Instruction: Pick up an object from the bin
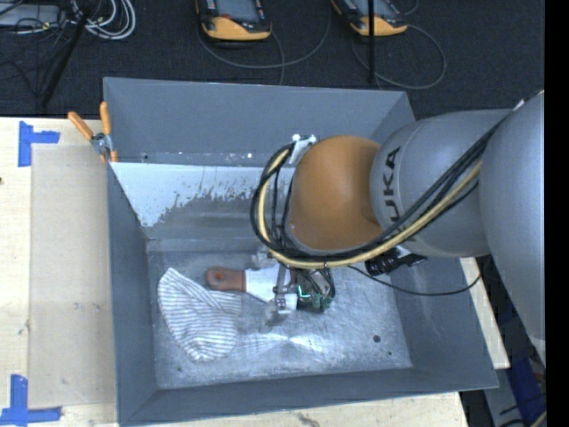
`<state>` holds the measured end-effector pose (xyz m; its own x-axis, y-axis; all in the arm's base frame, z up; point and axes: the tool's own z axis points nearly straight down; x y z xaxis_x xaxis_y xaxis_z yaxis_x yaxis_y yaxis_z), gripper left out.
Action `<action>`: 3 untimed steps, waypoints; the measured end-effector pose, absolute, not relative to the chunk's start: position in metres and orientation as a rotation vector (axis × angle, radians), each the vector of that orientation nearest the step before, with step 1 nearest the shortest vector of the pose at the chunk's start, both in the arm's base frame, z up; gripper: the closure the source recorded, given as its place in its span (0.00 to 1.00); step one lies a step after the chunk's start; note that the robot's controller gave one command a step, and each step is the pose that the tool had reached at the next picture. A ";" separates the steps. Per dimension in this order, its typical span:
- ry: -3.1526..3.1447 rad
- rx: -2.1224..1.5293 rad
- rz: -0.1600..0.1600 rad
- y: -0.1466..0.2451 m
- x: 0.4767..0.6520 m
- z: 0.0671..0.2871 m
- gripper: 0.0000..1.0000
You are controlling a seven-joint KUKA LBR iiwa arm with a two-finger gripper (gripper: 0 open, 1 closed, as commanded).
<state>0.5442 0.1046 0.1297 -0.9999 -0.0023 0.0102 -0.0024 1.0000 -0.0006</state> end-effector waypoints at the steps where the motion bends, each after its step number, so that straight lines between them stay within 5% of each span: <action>1: -3.139 0.000 0.000 0.104 0.546 0.133 0.00; 2: -3.141 -0.023 -0.005 0.106 0.582 0.077 1.00; 3: -3.141 -0.023 -0.006 0.106 0.582 0.076 1.00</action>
Offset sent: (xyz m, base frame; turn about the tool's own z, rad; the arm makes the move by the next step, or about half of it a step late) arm 0.0346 -0.0010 -0.0597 0.0162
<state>0.5815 0.1057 0.0765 -0.9999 0.0149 0.0007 0.0149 0.9999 0.0036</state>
